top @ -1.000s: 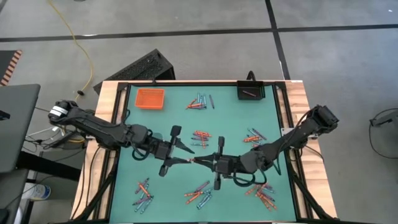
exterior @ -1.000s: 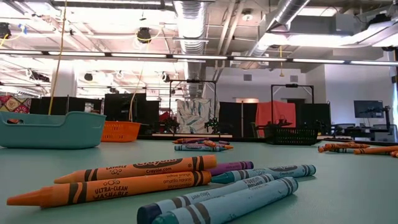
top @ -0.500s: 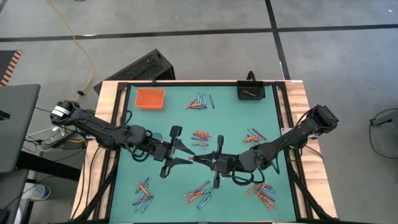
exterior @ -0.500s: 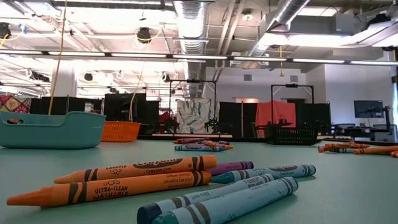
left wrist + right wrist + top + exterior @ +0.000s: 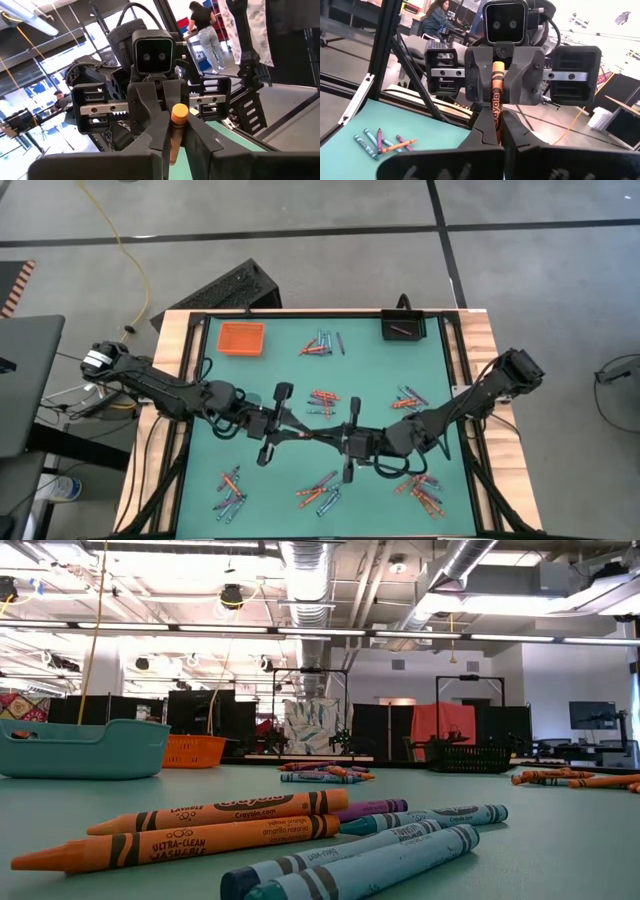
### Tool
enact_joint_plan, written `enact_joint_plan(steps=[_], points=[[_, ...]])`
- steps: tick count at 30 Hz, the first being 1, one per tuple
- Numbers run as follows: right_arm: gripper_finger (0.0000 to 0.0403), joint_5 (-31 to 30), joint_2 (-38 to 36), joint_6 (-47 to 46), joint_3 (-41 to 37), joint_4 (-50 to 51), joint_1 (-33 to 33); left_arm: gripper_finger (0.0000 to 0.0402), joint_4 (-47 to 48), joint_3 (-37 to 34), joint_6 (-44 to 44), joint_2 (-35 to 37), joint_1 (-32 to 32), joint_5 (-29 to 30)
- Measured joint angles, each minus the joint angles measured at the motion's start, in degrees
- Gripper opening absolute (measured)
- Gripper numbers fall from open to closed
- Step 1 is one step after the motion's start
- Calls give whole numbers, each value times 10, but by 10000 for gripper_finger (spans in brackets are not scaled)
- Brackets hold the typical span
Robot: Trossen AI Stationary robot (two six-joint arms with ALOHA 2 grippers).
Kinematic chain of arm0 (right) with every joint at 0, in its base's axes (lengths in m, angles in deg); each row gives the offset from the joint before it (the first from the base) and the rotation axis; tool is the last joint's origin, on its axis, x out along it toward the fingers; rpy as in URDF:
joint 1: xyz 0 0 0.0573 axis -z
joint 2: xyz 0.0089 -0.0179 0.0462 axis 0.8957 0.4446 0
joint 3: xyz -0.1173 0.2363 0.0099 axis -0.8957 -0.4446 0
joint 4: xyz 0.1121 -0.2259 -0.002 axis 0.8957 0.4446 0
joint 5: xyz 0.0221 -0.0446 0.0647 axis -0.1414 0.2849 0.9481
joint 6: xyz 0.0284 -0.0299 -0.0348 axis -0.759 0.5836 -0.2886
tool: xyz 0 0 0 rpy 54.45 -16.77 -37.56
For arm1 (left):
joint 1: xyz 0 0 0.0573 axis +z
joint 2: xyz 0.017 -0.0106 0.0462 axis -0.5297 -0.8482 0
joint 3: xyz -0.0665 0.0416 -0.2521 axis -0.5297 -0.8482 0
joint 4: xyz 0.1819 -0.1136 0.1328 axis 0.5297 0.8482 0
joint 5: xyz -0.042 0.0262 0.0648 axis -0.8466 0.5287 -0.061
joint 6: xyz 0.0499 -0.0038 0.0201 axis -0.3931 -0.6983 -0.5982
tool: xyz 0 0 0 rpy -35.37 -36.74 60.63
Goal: Sort crayons
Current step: Put the orange crayon into the top orange basket
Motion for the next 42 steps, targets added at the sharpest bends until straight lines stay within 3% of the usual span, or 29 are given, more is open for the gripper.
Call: enact_joint_plan(steps=[11, 15, 19, 23, 26, 35, 42], points=[[33, 1, 0, -39, 1, 37, 5, 5, 15, 0, 21, 0, 15, -47], [83, -12, 0, -58, 0, 71, 12, 5, 32, 0, 28, 3, 27, -61], [159, -70, 0, -75, 0, 119, 16, 5, 78, 0, 31, 7, 42, -56], [237, -143, 0, -110, 0, 179, 20, 5, 169, 0, 17, 25, 63, -11], [271, -188, 0, -153, 0, 236, 21, 5, 252, 0, 9, 44, 87, 34], [281, -228, 0, -369, 0, 458, 20, 5, 480, 0, -30, 107, 207, 226], [281, -221, 0, -473, 0, 540, 19, 5, 582, 0, -42, 89, 380, 228]])
